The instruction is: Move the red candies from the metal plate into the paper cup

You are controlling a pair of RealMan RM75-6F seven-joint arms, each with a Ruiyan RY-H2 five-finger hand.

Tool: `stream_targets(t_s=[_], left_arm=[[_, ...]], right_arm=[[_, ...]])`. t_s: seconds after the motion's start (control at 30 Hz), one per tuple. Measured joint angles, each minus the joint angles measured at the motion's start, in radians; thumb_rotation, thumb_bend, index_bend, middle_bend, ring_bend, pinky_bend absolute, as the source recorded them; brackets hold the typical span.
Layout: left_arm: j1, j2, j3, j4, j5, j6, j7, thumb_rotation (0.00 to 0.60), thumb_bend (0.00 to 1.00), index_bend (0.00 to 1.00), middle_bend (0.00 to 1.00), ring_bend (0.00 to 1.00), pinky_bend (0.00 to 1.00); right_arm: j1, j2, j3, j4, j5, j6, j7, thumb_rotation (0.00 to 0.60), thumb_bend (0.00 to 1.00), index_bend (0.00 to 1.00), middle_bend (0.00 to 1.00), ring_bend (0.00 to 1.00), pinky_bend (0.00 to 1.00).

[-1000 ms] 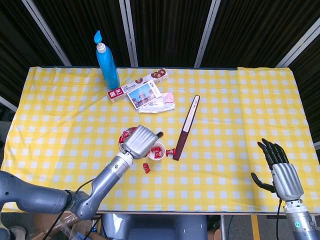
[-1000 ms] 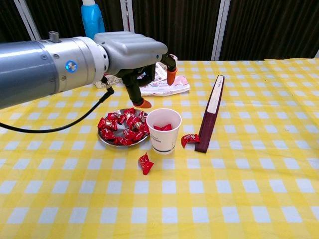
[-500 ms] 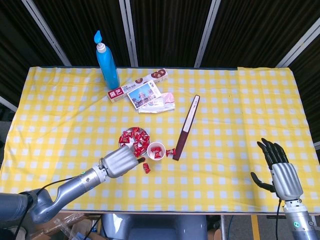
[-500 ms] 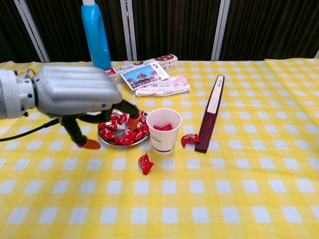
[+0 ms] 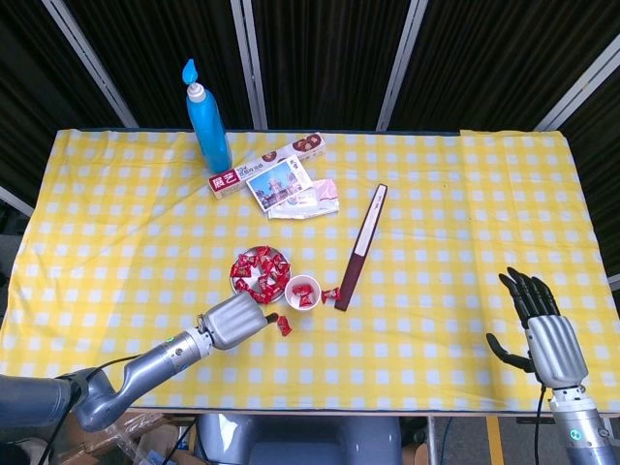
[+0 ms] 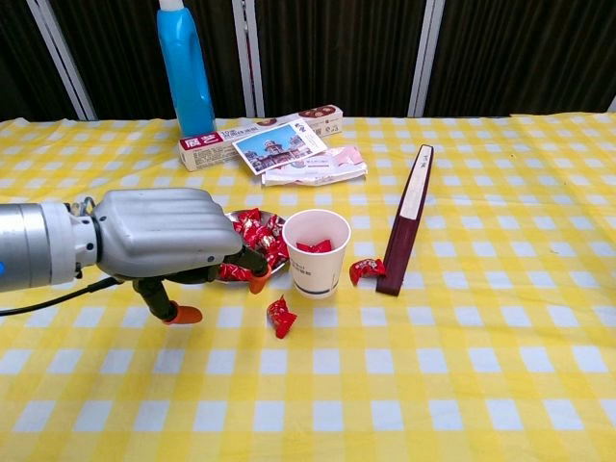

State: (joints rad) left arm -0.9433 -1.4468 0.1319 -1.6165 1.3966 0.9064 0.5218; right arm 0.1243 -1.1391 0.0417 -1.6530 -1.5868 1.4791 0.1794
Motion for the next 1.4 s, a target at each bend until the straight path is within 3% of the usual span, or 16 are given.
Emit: stream_targets(t_s=[0.47,1.03,1.4], left_arm=[[0.004,-0.121,-0.061,0.068,-0.070,-0.063,0.099,0.600,0.37,0.31,0.95,0.91,0.94],[0.020,-0.154,-0.095,0.086,-0.081,-0.055,0.112,0.600,0.37,0.31,0.95,0.91,0.94],[0.023,-0.186,-0.107,0.104,-0.095,-0.067,0.135,0.600,0.41,0.57,0.95,0.91,0.95]], right_arm=[[0.000,0.003,-0.001,-0.005,0.002,-0.002,0.008,0.600,0.39,0.00,0.00,0.00,0.00],[0.000,0.002,-0.003,-0.005,-0.001,-0.002,0.003,0.600,0.39,0.00,0.00,0.00,0.00],[-0.002,0.004,0.000,-0.005,0.000,0.002,0.008,0.600,0.39,0.00,0.00,0.00,0.00]])
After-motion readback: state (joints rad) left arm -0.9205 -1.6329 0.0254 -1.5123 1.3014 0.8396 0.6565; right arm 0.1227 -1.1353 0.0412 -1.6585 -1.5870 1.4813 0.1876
